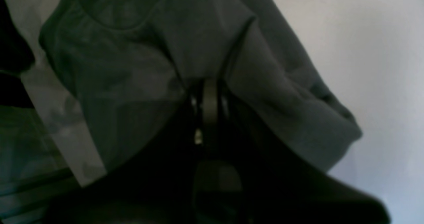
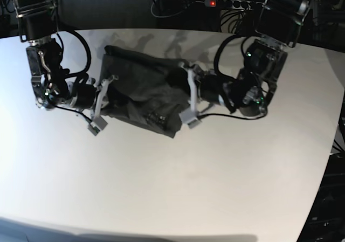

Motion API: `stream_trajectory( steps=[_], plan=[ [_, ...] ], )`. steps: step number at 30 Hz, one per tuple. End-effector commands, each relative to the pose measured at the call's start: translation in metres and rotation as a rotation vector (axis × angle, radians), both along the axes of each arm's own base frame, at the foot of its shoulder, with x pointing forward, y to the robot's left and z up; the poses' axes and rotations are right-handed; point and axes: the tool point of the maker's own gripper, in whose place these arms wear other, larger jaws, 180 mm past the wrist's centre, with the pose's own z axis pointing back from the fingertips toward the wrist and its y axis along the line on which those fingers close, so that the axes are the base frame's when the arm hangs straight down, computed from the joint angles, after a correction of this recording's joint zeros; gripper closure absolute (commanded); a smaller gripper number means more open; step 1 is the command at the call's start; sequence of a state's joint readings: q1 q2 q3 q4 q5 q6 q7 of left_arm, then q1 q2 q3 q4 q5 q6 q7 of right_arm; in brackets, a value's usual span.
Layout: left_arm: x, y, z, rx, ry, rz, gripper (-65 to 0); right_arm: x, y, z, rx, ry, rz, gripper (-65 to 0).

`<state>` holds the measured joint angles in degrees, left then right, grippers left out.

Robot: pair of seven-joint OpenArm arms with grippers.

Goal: Fold the T-shirt properly
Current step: 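Grasp the grey bundle edges with both grippers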

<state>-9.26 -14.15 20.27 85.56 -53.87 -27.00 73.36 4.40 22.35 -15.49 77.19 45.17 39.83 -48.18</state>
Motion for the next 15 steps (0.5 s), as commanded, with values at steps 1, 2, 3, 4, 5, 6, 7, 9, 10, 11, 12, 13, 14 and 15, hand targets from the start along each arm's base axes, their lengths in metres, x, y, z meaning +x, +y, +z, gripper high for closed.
stream_trajectory(
  steps=[1,2,3,4,5,6,7,9,10,11,12,13,14,15],
  plan=[
    [0.011,-0.005,0.014,-0.032,-0.041,-0.004,-2.2,0.011,-0.003,0.011,0.011,-0.038,-0.008,-0.1],
    [0.009,-0.005,0.013,-0.029,-0.04,-0.009,-2.2,0.011,-0.003,0.011,0.011,-0.038,-0.008,-0.1],
    [0.009,-0.006,0.014,-0.03,-0.04,-0.01,-2.2,0.011,-0.003,0.012,0.011,-0.04,-0.008,-0.1],
    [0.009,-0.006,0.013,-0.028,-0.037,-0.006,-2.2,0.011,-0.003,0.012,0.011,-0.04,-0.008,-0.1],
    [0.011,-0.004,0.011,-0.014,-0.028,0.011,-2.2,0.012,-0.003,0.012,0.011,-0.04,-0.009,-0.1],
    [0.012,-0.002,0.008,0.011,-0.019,0.031,-2.2,0.012,-0.002,0.012,0.012,-0.04,-0.009,-0.1],
    [0.014,0.001,0.003,0.044,-0.013,0.048,-2.2,0.012,-0.002,0.012,0.012,-0.04,-0.009,-0.1],
    [0.014,0.004,-0.002,0.08,-0.015,0.054,-2.2,0.012,-0.002,0.012,0.012,-0.04,-0.009,-0.1],
    [0.011,0.001,-0.003,0.084,-0.013,0.039,-2.2,0.012,-0.002,0.012,0.014,-0.04,-0.009,-0.1],
    [0.008,-0.001,-0.004,0.086,-0.012,0.028,-2.2,0.013,-0.002,0.013,0.014,-0.045,-0.009,-0.1],
    [0.006,-0.002,-0.005,0.089,-0.01,0.018,-2.2,0.016,-0.002,0.015,0.014,-0.051,-0.009,-0.1],
    [0.004,-0.004,-0.006,0.09,-0.008,0.009,-2.2,0.016,-0.002,0.015,0.014,-0.051,-0.01,-0.1],
    [0.001,-0.006,-0.007,0.092,-0.007,-0.003,-2.2,0.016,-0.002,0.015,0.014,-0.051,-0.01,-0.1],
    [-0.001,-0.007,-0.007,0.095,-0.006,-0.013,-2.2,0.017,-0.002,0.016,0.014,-0.053,-0.01,-0.1]
  ],
)
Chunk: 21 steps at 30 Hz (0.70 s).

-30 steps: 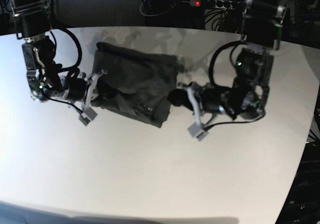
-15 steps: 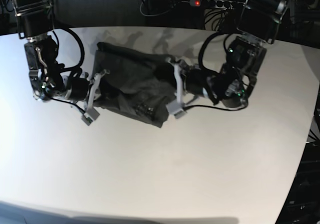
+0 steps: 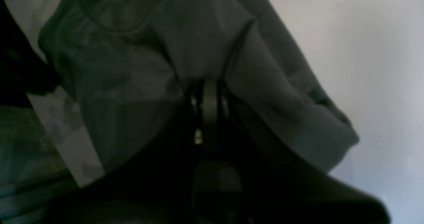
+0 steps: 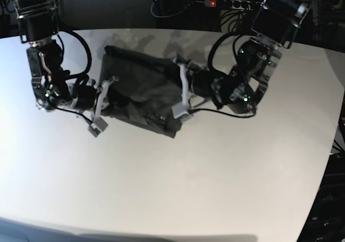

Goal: Fold the T-shirt properly
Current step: 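Grasp the grey bundle edges with both grippers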

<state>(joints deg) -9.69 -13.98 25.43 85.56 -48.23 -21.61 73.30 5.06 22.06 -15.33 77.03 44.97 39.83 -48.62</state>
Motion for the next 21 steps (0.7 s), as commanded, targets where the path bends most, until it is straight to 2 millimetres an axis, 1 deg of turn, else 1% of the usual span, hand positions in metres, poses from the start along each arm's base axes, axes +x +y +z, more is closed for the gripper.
stream_trajectory(
  steps=[1,4,8,10,14,16,20,21],
  plan=[
    [0.008,-0.006,0.012,-0.028,-0.033,-0.01,-2.2,0.013,-0.002,0.014,0.017,-0.048,-0.01,-0.1],
    [0.003,-0.013,0.012,-0.017,-0.04,-0.062,-2.2,0.013,-0.002,0.014,0.017,-0.048,-0.01,-0.1],
    [-0.005,-0.017,0.006,0.01,-0.034,-0.105,-2.2,0.013,-0.002,0.014,0.017,-0.048,-0.01,-0.1],
    [-0.009,-0.014,-0.004,0.034,-0.001,-0.105,-2.2,0.013,-0.002,0.014,0.017,-0.048,-0.01,-0.1],
    [-0.009,-0.007,-0.023,0.081,0.049,-0.102,-2.2,0.013,-0.002,0.014,0.017,-0.048,-0.01,-0.1],
    [-0.006,-0.003,-0.026,0.094,0.054,-0.094,-2.2,0.013,-0.002,0.014,0.017,-0.048,-0.01,-0.1],
    [0.001,0.005,-0.033,0.162,0.008,-0.096,-2.2,0.013,0.002,0.014,0.028,-0.048,-0.009,-0.1],
    [0.003,0.004,-0.035,0.176,-0.001,-0.098,-2.2,0.013,0.003,0.014,0.029,-0.048,-0.009,-0.1]
  ],
)
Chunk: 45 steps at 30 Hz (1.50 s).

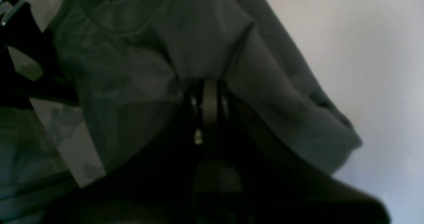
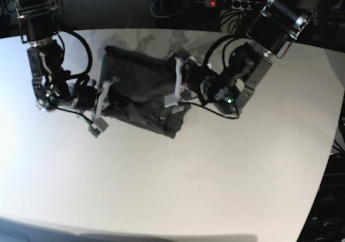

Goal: Fold the T-shirt properly
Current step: 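Grasp the grey bundle edges with both grippers, then rotate the bundle with both grippers, swinging it toward the right gripper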

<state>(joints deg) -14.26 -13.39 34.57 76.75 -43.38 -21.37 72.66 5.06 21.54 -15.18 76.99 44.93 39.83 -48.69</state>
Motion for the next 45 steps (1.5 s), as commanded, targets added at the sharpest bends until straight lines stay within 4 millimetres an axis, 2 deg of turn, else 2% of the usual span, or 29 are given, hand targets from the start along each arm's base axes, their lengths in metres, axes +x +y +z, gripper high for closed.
stream_trajectory(
  steps=[1,4,8,14,18,22,27,31,35,38,45],
  plan=[
    [0.013,-0.003,0.003,0.021,-0.054,-0.002,-2.2,0.013,0.0,0.014,0.021,-0.048,-0.008,-0.1],
    [0.016,-0.004,-0.002,0.075,-0.101,-0.02,-2.2,0.013,0.0,0.014,0.021,-0.048,-0.008,-0.1],
    [0.032,-0.005,-0.003,0.129,-0.177,-0.008,-2.2,0.013,0.0,0.015,0.023,-0.052,-0.008,-0.1],
    [0.049,0.01,-0.005,0.193,-0.227,0.054,-2.2,0.013,-0.002,0.015,0.019,-0.052,-0.009,-0.1],
    [0.053,0.016,-0.007,0.225,-0.249,0.052,-2.2,0.011,-0.007,0.013,0.01,-0.046,-0.011,-0.1],
    [0.067,0.02,-0.002,0.188,-0.278,0.121,-2.2,0.007,-0.008,0.01,0.008,-0.035,-0.011,-0.1],
    [0.07,0.028,-0.021,0.178,-0.244,0.182,-2.2,-0.009,-0.008,0.0,0.012,-0.002,-0.014,-0.1],
    [0.072,0.025,-0.027,0.15,-0.246,0.209,-2.2,-0.014,-0.008,-0.004,0.012,0.011,-0.014,-0.1],
    [0.079,0.015,-0.023,0.11,-0.268,0.233,-2.2,-0.017,-0.005,0.002,0.01,-0.007,0.003,-0.1],
    [0.092,0.007,-0.012,0.075,-0.291,0.263,-2.2,-0.019,-0.006,0.008,-0.002,-0.026,0.019,-0.1],
    [0.112,0.003,0.002,0.057,-0.329,0.274,-2.2,-0.017,-0.03,0.011,-0.029,-0.037,-0.032,-0.1]
  ],
)
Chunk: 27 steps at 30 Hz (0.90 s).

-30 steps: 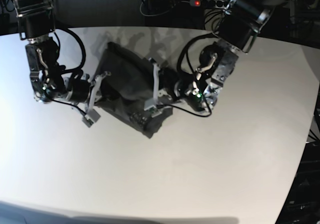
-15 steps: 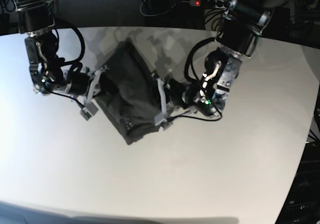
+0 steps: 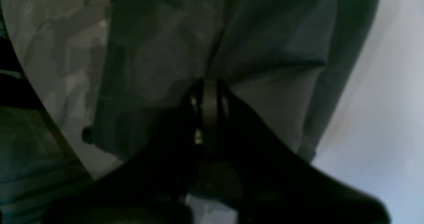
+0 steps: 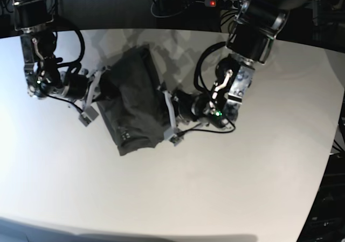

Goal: Fold the T-shirt properly
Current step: 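Rotate the bundle with both grippers, swinging it toward the right gripper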

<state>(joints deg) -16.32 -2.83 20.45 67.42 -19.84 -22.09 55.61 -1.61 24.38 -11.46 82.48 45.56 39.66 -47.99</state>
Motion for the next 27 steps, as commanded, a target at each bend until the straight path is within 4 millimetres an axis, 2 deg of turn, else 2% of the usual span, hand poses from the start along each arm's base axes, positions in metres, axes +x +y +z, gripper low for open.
stream_trajectory(
  steps=[1,6,11,14,21,24,27],
  plan=[
    [0.013,0.01,0.003,0.049,-0.026,0.013,-2.2,0.008,-0.007,0.009,-0.007,-0.032,-0.002,-0.1],
    [0.02,0.01,-0.001,0.025,-0.038,0.04,-2.2,-0.002,-0.008,0.003,-0.008,-0.011,-0.002,-0.1],
    [0.024,0.0,-0.008,-0.011,-0.043,0.064,-2.2,-0.007,-0.011,0.0,-0.014,-0.001,-0.004,-0.1],
    [0.026,-0.001,-0.011,-0.029,-0.047,0.079,-2.2,-0.006,-0.013,0.001,-0.018,-0.002,-0.005,-0.1],
    [0.034,-0.003,-0.005,-0.046,-0.073,0.086,-2.2,0.0,-0.033,0.006,-0.037,-0.011,-0.061,-0.1],
    [0.035,-0.003,-0.003,-0.047,-0.077,0.085,-2.2,0.009,-0.039,0.022,-0.059,-0.065,-0.057,-0.1],
    [0.035,-0.003,-0.004,-0.047,-0.075,0.086,-2.2,0.012,-0.035,0.039,-0.085,-0.108,-0.019,-0.1]
  ],
)
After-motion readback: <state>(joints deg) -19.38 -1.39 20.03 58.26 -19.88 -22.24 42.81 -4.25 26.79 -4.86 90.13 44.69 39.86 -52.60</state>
